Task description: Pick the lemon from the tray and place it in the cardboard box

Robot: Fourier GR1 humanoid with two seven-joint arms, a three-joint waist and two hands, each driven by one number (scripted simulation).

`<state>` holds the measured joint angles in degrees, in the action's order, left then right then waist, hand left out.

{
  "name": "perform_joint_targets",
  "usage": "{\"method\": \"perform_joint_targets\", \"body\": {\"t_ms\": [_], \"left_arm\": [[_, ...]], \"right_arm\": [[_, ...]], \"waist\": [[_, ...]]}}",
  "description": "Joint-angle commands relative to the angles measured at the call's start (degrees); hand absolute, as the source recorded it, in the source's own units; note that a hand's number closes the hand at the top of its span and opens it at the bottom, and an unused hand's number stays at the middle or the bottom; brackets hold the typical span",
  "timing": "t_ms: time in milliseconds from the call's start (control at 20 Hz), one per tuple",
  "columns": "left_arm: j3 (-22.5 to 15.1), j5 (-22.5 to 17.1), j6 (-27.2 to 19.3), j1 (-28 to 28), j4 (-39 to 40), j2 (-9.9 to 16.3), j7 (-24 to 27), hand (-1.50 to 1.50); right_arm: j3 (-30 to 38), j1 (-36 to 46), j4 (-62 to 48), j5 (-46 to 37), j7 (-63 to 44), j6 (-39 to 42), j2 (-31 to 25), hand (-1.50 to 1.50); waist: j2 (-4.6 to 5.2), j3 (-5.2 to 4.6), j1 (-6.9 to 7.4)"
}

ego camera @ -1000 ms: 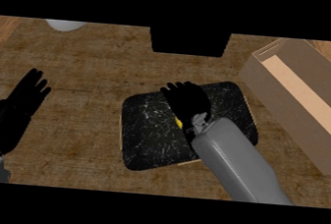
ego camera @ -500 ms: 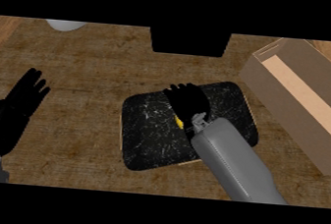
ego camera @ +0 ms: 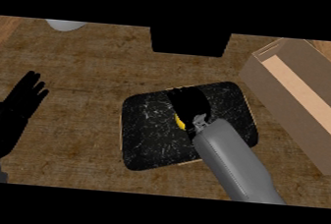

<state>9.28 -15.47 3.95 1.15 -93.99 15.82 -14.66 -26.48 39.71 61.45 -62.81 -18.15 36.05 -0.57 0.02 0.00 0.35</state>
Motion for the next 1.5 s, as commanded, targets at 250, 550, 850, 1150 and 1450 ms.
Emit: {"method": "perform_joint_targets", "body": {"t_ms": [250,550,850,1150,1450], "left_arm": [[0.8,1.0,-0.5,4.4,1.3,-0.5,-2.7,0.00],[0.5,2.0,0.6,1.5,1.3,-2.0,0.1,0.00],[2.0,1.3,0.4,3.2,-0.3,-1.7,-2.9,0.00],[1.1,2.7,-0.2,0.4,-1.6,-3.4,-2.0,0.00],[2.2,1.7,0.3,0.4,-2.6,-2.5,-3.5,0.00]], "right_arm": [[-2.0,4.0,-11.6,3.6,0.1,-7.5,0.5,-1.50],[0.6,5.0,-8.9,-0.6,7.7,-8.6,-0.2,1.50],[-0.1,5.2,-12.3,-1.9,9.8,-12.2,0.5,1.50],[6.3,-0.9,-10.7,0.2,6.2,-17.3,-2.3,1.50],[14.4,-5.5,-2.2,4.2,-1.5,-18.2,-4.4,1.50]], "waist": [[0.17,0.01,0.58],[0.07,0.00,0.11],[0.06,0.00,0.19],[0.04,0.01,-0.61],[-0.26,0.00,-0.89]]}}
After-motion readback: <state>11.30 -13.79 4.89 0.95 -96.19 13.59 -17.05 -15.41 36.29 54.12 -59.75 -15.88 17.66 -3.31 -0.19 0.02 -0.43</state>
